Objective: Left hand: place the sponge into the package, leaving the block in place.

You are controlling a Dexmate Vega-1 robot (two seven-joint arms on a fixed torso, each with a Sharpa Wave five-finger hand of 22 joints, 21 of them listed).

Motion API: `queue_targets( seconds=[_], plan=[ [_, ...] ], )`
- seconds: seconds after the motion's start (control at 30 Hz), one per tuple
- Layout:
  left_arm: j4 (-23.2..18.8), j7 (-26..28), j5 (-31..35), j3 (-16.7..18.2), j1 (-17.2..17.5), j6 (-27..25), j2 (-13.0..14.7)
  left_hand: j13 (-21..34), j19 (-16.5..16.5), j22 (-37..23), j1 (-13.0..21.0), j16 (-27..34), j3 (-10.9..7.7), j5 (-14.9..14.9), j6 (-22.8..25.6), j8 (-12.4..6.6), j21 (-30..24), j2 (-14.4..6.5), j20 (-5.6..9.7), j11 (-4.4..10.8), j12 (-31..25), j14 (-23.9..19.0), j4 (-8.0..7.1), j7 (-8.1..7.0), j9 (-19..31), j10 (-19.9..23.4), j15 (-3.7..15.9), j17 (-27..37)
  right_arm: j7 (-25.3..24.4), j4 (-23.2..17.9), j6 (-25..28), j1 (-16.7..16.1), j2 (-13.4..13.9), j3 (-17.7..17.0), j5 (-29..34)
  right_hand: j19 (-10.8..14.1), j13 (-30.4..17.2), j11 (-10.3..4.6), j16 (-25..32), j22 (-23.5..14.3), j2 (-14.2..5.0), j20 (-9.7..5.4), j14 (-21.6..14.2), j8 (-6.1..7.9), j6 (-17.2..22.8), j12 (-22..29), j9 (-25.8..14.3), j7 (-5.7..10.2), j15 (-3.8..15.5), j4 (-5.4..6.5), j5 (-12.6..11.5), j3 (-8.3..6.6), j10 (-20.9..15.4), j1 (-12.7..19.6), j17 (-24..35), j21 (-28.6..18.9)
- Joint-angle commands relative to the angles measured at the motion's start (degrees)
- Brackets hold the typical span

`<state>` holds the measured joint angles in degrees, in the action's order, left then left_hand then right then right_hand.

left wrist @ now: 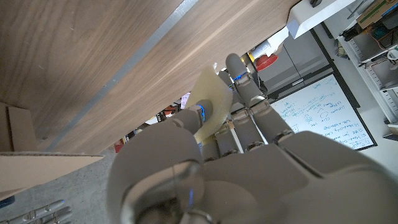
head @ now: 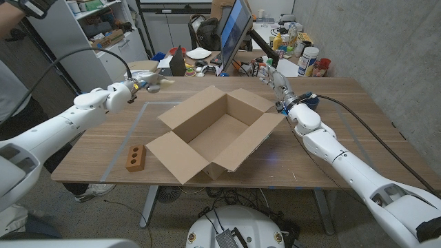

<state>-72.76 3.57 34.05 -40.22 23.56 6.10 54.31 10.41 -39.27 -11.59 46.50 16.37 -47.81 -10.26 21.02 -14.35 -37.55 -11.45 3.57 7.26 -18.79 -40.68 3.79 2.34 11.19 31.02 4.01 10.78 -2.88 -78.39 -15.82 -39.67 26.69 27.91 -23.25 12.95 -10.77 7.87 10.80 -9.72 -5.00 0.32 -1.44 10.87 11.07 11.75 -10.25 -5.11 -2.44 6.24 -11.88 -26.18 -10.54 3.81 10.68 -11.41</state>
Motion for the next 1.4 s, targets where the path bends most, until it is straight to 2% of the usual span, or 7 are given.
queue_targets(
  seconds=[0.03,0.13,0.3,0.67,1.1,1.23,1.4],
  plan=[
    [-2.64,-0.11,-6.91,4.35,2.68,1.29,0.82,0.00,-0.61,-0.17,0.65,-0.17,-0.49,0.12,0.68,0.17,-0.46,-0.13,2.22,2.78,0.24,-0.61,0.02,0.08,0.14,3.29,9.02,0.32,1.75,3.23,1.76,3.67,0.28,0.84,0.74,0.03,-0.32,0.08,0.06,-0.21,0.14,0.33,-0.12,0.09,0.27,-0.15,-0.24,0.22,-0.34,-0.33,-0.15,0.06,-0.42,-0.19,-0.02,0.14],
    [-3.63,-0.28,-8.22,5.25,3.31,1.46,1.04,0.00,-0.60,-0.17,0.69,-0.20,-0.52,0.13,0.74,0.23,-0.52,-0.13,2.21,2.82,0.27,-0.63,-0.02,0.09,0.14,3.39,9.02,0.33,0.28,2.53,3.20,3.70,0.43,0.67,1.09,0.06,-0.32,0.10,0.07,-0.21,0.27,0.40,-0.17,0.09,0.28,-0.13,-0.24,0.19,-0.38,-0.40,-0.14,0.12,-0.47,-0.18,-0.04,0.13],
    [-5.00,-1.07,-11.28,6.73,4.46,3.39,1.38,-0.01,-0.68,-0.16,0.79,-0.23,-0.60,0.14,0.90,0.31,-0.68,-0.13,2.20,2.96,0.36,-0.79,-0.04,0.14,0.15,3.47,9.06,0.35,1.82,3.61,2.89,4.57,0.74,0.57,0.49,0.08,-0.32,0.06,0.06,-0.21,0.47,0.41,-0.19,0.09,0.30,-0.16,-0.24,0.25,-0.38,-0.51,-0.13,0.21,-0.42,-0.15,-0.06,0.13],
    [-7.33,-2.35,-16.18,9.44,6.32,6.58,1.54,-0.01,-0.59,-0.13,1.11,-0.45,-0.85,0.18,1.29,0.59,-1.04,-0.07,2.14,2.87,0.63,-0.91,-0.01,0.35,0.14,3.68,9.07,0.38,-0.22,2.31,4.08,3.44,1.86,-0.36,0.47,0.09,-0.31,0.25,0.06,-0.21,0.70,0.52,-0.24,0.07,0.28,-0.20,-0.25,0.31,-0.42,-0.67,-0.12,0.32,-0.37,-0.14,-0.07,0.14],
    [-10.39,-7.00,-21.27,11.54,7.35,9.03,1.61,-0.01,-0.45,-0.10,1.28,-0.61,-0.96,0.24,1.38,0.98,-1.38,-0.04,2.05,2.74,0.93,-1.06,-0.17,0.66,0.15,3.81,8.93,0.47,-0.38,1.48,4.02,2.80,2.61,-0.82,0.18,0.09,-0.31,0.20,0.04,-0.21,0.74,0.53,-0.23,0.06,0.30,-0.19,-0.25,0.36,-0.47,-0.78,-0.14,0.36,-0.42,-0.12,-0.07,0.15],
    [-10.63,-7.95,-21.92,11.86,7.33,9.93,1.52,-0.01,-0.42,-0.09,1.37,-0.67,-1.02,0.26,1.42,1.13,-1.52,-0.04,2.04,2.72,1.03,-1.12,-0.20,0.66,0.15,3.90,8.97,0.50,-1.23,0.83,4.23,2.30,3.00,-1.14,0.38,0.07,-0.31,0.18,0.03,-0.21,0.72,0.53,-0.22,0.06,0.31,-0.21,-0.25,0.33,-0.45,-0.79,-0.14,0.36,-0.38,-0.12,-0.07,0.16],
    [-9.89,-10.99,-26.50,12.58,7.33,11.99,0.68,-0.01,-0.42,-0.07,1.46,-0.74,-1.07,0.28,1.54,1.29,-1.72,-0.03,2.01,2.59,1.18,-1.18,-0.27,0.64,0.15,3.98,8.96,0.54,-2.12,-0.09,4.99,1.47,3.35,-1.83,-0.22,0.08,-0.31,0.20,0.03,-0.21,0.72,0.55,-0.23,0.06,0.31,-0.21,-0.25,0.36,-0.45,-0.84,-0.14,0.37,-0.39,-0.10,-0.08,0.16]
  ],
)
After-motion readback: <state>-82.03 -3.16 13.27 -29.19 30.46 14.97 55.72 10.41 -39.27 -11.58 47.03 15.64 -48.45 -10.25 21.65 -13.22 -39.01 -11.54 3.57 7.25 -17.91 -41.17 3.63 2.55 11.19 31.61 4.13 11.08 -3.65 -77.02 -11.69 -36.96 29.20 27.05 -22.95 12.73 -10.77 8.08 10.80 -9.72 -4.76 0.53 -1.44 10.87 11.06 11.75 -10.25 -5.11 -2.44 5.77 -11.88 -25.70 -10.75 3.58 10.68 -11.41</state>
